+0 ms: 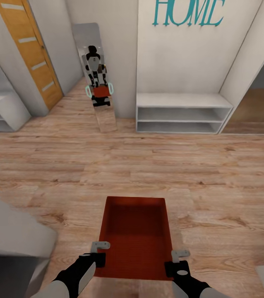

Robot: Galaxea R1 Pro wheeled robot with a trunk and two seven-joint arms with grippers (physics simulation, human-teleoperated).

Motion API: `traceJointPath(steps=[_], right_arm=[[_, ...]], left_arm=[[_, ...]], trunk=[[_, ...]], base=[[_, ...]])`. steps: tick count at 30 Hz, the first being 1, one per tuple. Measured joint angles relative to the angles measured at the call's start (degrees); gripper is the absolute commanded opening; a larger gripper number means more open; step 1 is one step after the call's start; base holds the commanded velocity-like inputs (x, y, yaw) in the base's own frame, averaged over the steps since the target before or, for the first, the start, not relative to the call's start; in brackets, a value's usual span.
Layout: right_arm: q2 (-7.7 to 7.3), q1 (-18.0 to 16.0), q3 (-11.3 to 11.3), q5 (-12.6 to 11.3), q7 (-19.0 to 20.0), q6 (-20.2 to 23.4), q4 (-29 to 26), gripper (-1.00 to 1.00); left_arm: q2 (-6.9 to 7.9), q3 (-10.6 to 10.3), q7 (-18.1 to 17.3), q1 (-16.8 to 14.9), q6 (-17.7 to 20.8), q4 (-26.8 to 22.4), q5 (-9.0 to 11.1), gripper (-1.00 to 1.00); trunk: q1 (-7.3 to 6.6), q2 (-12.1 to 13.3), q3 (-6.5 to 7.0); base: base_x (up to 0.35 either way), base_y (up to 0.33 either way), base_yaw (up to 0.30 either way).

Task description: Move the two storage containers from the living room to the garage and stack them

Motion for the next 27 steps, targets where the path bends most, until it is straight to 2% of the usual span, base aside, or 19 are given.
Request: traceJointPath(steps=[7,19,27], right_arm=[[-0.01,0.0,0.0,0.0,0.0,0.0,0.0,-1.00],[0.02,0.0,0.0,0.0,-0.1,0.1,0.0,-1.00],[0.01,0.0,0.1,-0.2,0.0,0.0,0.0,-1.00]], left_arm=[[-0.04,0.1,0.0,0.0,0.1,0.0,-0.2,-1.00],[0.02,0.0,0.0,0.0,0.1,0.0,0.0,-1.00],[-0.01,0.1,0.0,0.0,0.2,0.0,-0.2,-1.00]], trunk=[[0.00,0.0,0.00],[0.00,0.0,0.00],[0.00,0.0,0.00]], base=[[0.334,0.000,0.086],[0.334,0.000,0.252],[0.334,0.000,0.046]])
